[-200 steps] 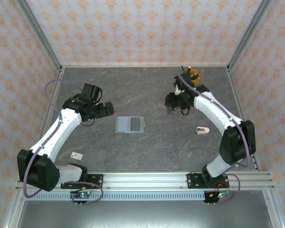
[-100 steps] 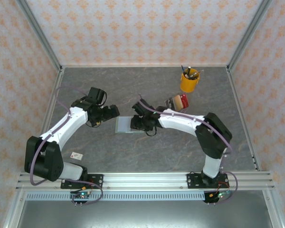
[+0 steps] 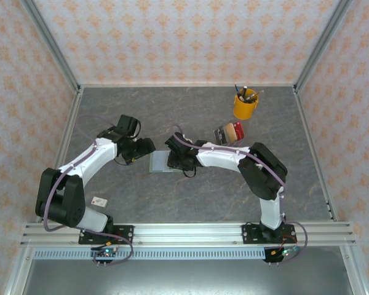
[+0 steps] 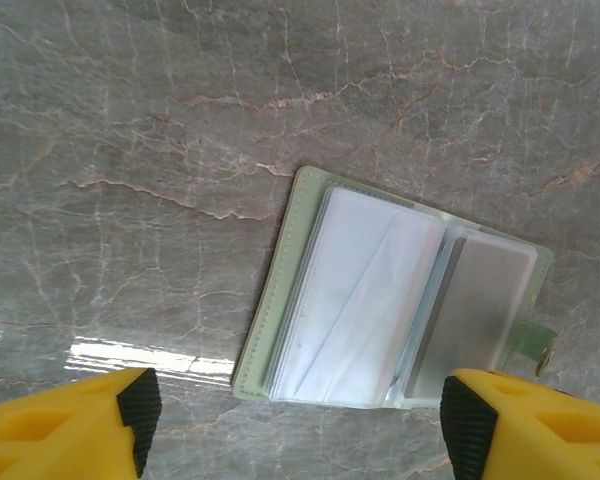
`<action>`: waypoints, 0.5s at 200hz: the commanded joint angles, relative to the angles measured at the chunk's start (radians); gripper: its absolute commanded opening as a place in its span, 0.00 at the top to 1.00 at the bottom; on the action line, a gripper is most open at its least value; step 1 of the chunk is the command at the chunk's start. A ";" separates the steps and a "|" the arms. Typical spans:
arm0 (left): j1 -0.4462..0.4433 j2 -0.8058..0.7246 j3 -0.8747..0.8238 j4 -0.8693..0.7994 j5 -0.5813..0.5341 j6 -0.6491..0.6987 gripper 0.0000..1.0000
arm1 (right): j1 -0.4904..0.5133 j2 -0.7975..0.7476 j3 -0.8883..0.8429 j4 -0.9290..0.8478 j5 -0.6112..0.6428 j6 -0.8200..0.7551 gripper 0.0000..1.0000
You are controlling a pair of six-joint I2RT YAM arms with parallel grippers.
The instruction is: Take the credit cards out of the card holder
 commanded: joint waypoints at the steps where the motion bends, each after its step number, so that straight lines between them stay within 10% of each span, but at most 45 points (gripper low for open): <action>1: -0.007 0.026 -0.016 0.039 0.042 -0.005 0.28 | -0.004 -0.023 0.017 -0.039 0.099 0.015 0.60; 100: -0.050 0.150 -0.025 0.106 0.082 -0.013 0.51 | -0.027 0.051 0.070 -0.072 0.076 -0.017 0.59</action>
